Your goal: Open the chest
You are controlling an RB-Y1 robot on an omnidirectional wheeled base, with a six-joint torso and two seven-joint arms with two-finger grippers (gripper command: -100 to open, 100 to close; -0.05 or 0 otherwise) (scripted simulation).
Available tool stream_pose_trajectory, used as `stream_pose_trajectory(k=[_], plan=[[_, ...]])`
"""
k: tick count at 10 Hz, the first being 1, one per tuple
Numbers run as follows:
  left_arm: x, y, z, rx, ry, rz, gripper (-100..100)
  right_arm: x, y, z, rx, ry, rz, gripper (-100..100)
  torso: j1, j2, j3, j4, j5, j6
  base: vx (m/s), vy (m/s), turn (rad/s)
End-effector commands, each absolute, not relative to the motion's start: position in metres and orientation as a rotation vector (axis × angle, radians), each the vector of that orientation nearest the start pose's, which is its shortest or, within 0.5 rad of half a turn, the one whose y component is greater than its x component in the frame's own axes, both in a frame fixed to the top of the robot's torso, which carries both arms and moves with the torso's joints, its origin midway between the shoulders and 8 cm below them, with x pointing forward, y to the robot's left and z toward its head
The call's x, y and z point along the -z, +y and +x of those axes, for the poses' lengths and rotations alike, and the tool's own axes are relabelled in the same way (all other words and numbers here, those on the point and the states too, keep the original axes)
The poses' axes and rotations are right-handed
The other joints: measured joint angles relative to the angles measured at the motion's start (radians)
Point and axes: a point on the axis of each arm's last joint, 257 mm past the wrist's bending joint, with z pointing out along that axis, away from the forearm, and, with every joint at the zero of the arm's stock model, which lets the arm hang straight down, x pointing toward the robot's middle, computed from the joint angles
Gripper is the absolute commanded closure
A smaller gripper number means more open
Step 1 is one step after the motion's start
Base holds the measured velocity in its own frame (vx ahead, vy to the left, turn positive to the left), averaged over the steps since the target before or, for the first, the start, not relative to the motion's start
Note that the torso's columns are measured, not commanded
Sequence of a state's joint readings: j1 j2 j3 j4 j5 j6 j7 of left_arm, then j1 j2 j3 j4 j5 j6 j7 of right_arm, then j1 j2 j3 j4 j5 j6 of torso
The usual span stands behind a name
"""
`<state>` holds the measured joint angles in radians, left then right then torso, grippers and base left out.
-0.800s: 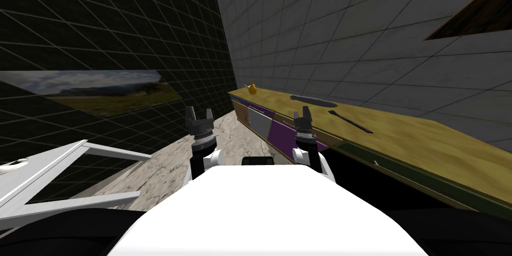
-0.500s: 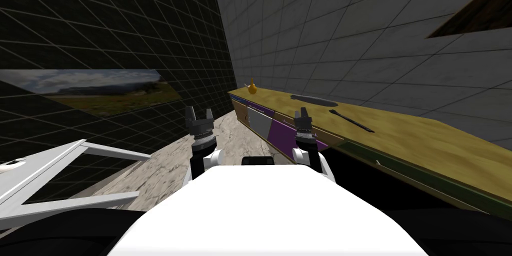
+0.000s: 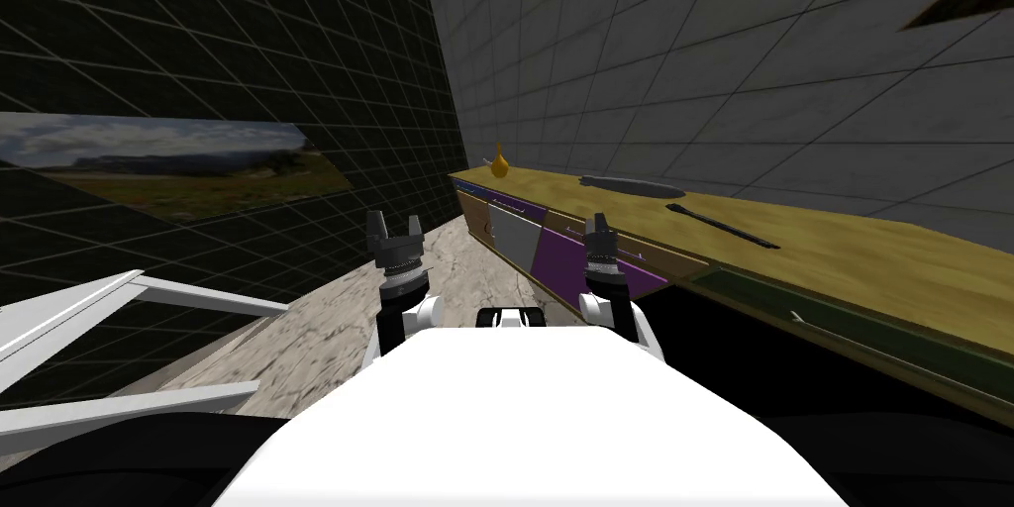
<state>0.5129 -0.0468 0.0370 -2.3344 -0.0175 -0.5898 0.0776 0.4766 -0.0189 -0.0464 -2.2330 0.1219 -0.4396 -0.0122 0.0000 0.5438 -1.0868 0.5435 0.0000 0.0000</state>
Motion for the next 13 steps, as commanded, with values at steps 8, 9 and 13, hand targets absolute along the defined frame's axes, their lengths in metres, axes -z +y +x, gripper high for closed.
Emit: stream_pose_trajectory(k=[8, 9, 13], plan=[[-0.060, 0.289, 0.312, 1.347, 0.475, -0.589, 0, 0.019, -0.266, 0.386, -0.957, 0.949, 0.423, -100, 0.000, 0.194, -0.389, 0.194, 0.000, 0.000, 0.009, 0.024, 0.006], [-0.060, 0.289, 0.312, 1.347, 0.475, -0.589, 0, 0.022, -0.264, 0.390, -0.909, 0.975, 0.387, -100, 0.000, 0.194, -0.389, 0.194, 0.000, 0.000, 0.017, 0.046, 0.012], [-0.060, 0.289, 0.312, 1.347, 0.475, -0.589, 0, 0.032, -0.260, 0.404, -0.744, 1.043, 0.268, -100, 0.000, 0.194, -0.389, 0.194, 0.000, 0.000, 0.021, 0.048, 0.010]])
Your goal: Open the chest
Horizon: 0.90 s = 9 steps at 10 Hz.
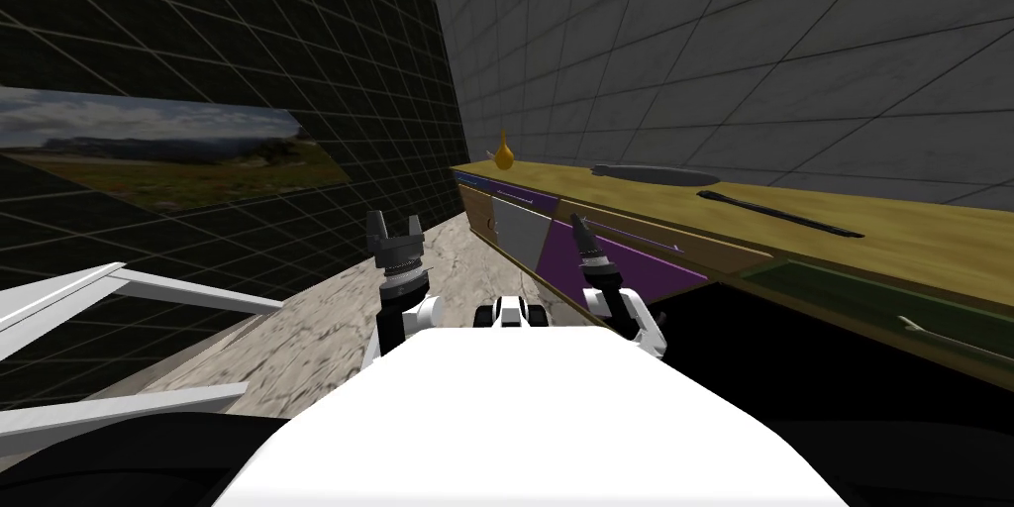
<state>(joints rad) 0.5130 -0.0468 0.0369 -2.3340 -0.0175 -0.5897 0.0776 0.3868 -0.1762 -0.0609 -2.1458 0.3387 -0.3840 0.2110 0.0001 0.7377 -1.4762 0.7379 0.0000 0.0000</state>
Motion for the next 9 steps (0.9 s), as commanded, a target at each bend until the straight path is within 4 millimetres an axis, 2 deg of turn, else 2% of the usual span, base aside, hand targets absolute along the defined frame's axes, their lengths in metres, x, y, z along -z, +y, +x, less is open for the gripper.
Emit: stream_pose_trajectory(k=[1, 9], plan=[[-0.060, 0.289, 0.312, 1.347, 0.475, -0.589, 0, 0.036, -0.258, 0.409, -0.683, 1.063, 0.226, -100, -0.001, 0.001, 0.000, 0.000, 0.000, 0.000, 0.011, 0.036, 0.007], [-0.060, 0.289, 0.312, 1.347, 0.475, -0.589, 0, 0.053, -0.256, 0.435, -0.348, 1.143, -0.007, -100, -0.001, 0.001, 0.000, 0.000, 0.000, 0.000, 0.016, 0.040, 0.009]])
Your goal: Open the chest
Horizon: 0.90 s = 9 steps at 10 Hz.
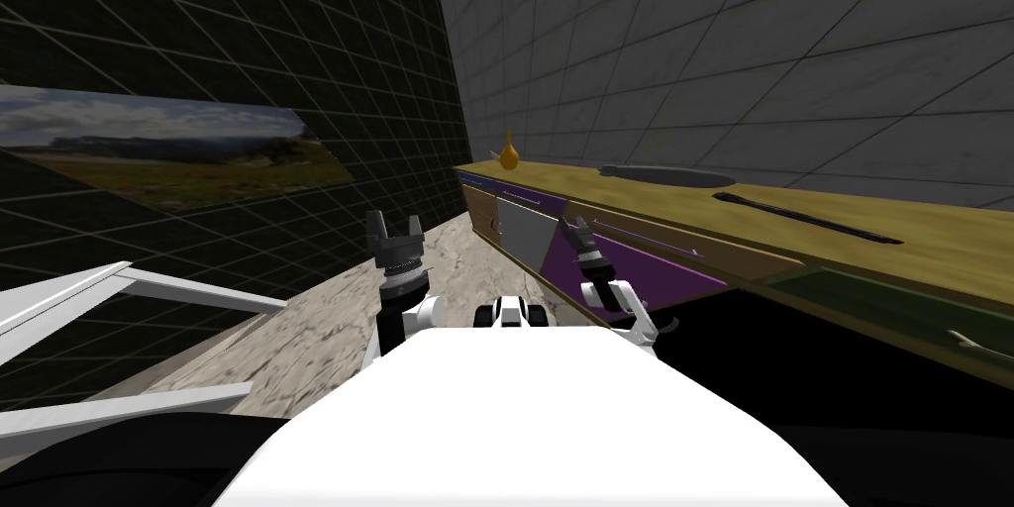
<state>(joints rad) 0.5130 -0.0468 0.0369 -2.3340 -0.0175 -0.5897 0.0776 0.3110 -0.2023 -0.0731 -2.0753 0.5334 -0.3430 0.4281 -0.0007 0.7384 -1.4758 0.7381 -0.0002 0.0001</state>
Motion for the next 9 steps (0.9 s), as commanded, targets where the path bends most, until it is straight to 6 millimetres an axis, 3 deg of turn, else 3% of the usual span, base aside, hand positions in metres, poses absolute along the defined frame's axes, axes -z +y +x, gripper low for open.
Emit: stream_pose_trajectory(k=[1, 9], plan=[[-0.060, 0.289, 0.312, 1.347, 0.475, -0.589, 0, 0.057, -0.257, 0.441, -0.296, 1.154, -0.041, -100, 0.001, 0.000, 0.000, 0.000, 0.000, 0.000, 0.023, 0.055, 0.016], [-0.060, 0.289, 0.312, 1.347, 0.475, -0.589, 0, 0.077, -0.263, 0.467, 0.029, 1.196, -0.269, -100, 0.001, -0.001, 0.000, 0.000, 0.000, 0.000, 0.016, 0.041, 0.009]])
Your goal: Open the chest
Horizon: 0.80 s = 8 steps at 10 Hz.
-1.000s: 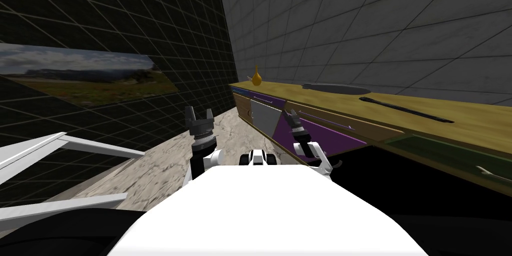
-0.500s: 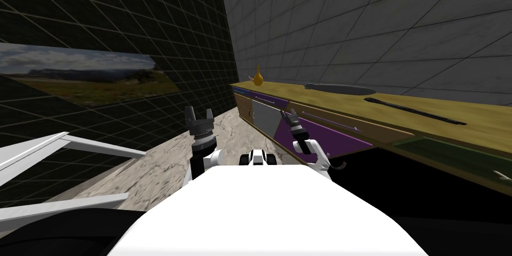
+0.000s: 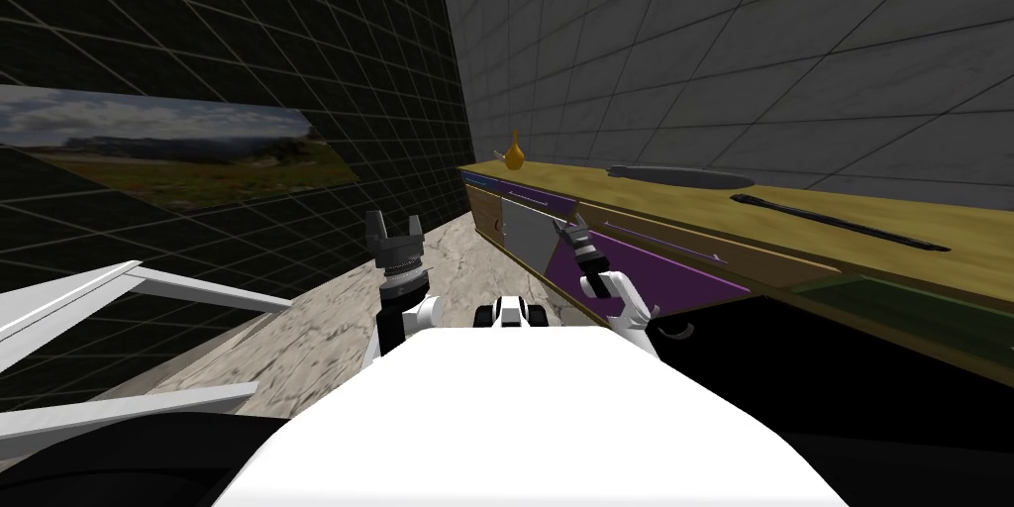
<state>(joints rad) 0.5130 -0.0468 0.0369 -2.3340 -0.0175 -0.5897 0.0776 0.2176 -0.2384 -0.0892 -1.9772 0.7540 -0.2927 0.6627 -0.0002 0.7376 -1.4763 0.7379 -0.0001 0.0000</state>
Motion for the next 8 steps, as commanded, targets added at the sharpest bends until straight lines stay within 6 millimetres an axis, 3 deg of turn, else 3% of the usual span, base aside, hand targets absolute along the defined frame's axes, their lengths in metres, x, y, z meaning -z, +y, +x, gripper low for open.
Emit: stream_pose_trajectory(k=[1, 8], plan=[[-0.060, 0.289, 0.312, 1.347, 0.475, -0.589, 0, 0.082, -0.266, 0.473, 0.103, 1.204, -0.320, -100, 0.000, 0.000, 0.000, 0.000, 0.000, 0.000, 0.020, 0.040, 0.011], [-0.060, 0.289, 0.312, 1.347, 0.475, -0.589, 0, 0.103, -0.283, 0.500, 0.414, 1.218, -0.542, -100, 0.000, 0.000, 0.000, 0.000, 0.000, 0.000, 0.017, 0.039, 0.009]])
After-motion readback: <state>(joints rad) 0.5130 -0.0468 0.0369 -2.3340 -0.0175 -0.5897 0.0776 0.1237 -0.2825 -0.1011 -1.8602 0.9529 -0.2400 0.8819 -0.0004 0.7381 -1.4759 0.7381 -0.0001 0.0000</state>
